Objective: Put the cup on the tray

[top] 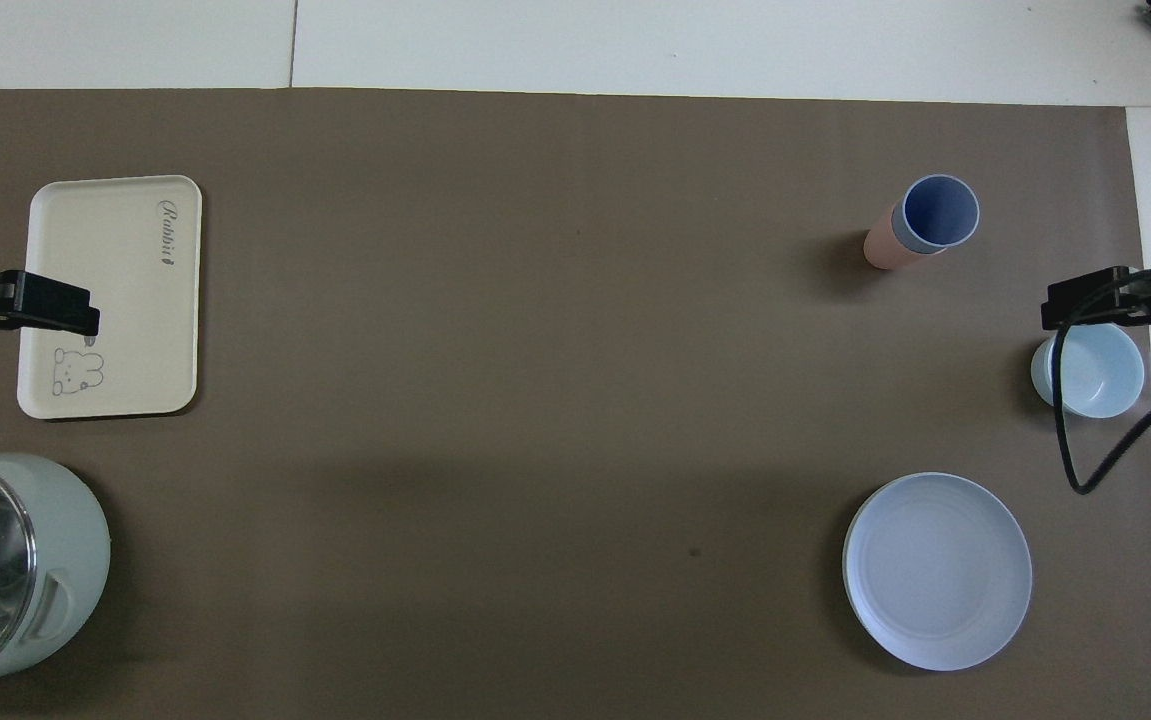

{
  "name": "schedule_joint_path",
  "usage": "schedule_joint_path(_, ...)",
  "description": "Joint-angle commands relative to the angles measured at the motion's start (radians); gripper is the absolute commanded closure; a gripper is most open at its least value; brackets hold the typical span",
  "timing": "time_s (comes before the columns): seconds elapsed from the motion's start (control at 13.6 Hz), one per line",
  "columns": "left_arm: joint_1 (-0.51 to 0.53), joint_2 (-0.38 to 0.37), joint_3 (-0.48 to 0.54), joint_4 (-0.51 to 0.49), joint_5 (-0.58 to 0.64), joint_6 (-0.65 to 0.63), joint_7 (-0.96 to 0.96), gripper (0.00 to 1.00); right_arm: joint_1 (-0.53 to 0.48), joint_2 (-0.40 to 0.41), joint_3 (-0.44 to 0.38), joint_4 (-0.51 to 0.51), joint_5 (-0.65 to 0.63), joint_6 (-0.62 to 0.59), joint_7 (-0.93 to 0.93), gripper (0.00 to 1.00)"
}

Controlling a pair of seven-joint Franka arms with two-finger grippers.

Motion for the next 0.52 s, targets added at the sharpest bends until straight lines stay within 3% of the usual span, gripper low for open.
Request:
schedule_joint_path(0.0,0.017,-0.034,-0.006,-0.042,-0.014,0.031,-0.004,0.00,-0.060,0.015,0.002,-0.040,0.078,0.123,-0.158,0.00)
schedule_joint_path(0.44,0.016,-0.034,-0.008,-0.044,-0.014,0.032,-0.001,0.00,-0.223,0.110,0.002,-0.085,0.316,0.275,-0.780,0.00)
